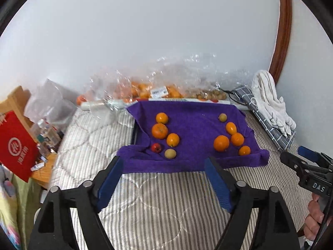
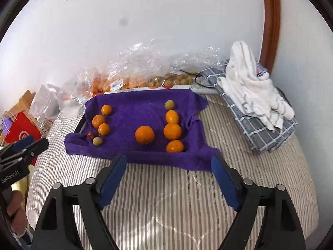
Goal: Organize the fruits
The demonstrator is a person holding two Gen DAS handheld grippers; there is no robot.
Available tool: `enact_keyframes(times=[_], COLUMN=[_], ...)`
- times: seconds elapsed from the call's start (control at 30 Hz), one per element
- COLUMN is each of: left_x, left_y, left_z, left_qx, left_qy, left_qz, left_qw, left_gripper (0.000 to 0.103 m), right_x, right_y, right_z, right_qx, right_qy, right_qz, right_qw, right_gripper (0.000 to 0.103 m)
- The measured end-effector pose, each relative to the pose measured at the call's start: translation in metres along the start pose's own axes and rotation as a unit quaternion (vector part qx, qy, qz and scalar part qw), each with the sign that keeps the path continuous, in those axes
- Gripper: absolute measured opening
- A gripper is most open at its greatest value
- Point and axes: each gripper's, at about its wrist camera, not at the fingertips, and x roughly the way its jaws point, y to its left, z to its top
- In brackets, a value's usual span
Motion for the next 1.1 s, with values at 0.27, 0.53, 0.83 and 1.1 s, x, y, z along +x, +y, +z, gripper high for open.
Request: enact_keyframes(times=[0.27,0.53,0.83,1.1], left_x=[-0.027,-0.039,-0.049,-0.049], left_y=[-0.006,-0.009,-0.009,-0.009], left_z=[-0.011,-0.018,-0.021,-0.022], left_qx=[0.000,-0.001,-0.005,-0.009], left_qy=[-0.024,-0.030,-0.036,-0.035], left_qz=[0.007,0.003,-0.002,-0.004], left_qw=[0.9997,0.9995,0.9993,0.9993], left_gripper=[0.082,0.083,0.084,0.084], right_x=[-0.026,-0.046,-0.054,-0.058], right_y=[-0.002,0.008,0.010,0.009], right_z=[-0.011,-0.016,-0.019,-0.019], right_qx=[-0.011,-0.026,-0.026,-0.025], right_qy=[-0.023,-0.040,-0.045,-0.048], right_qz=[-0.024,-0.031,-0.033,-0.037], right_qw=[0.999,0.998,0.998,0.998], right_gripper=[0.095,0.095,0.095,0.095])
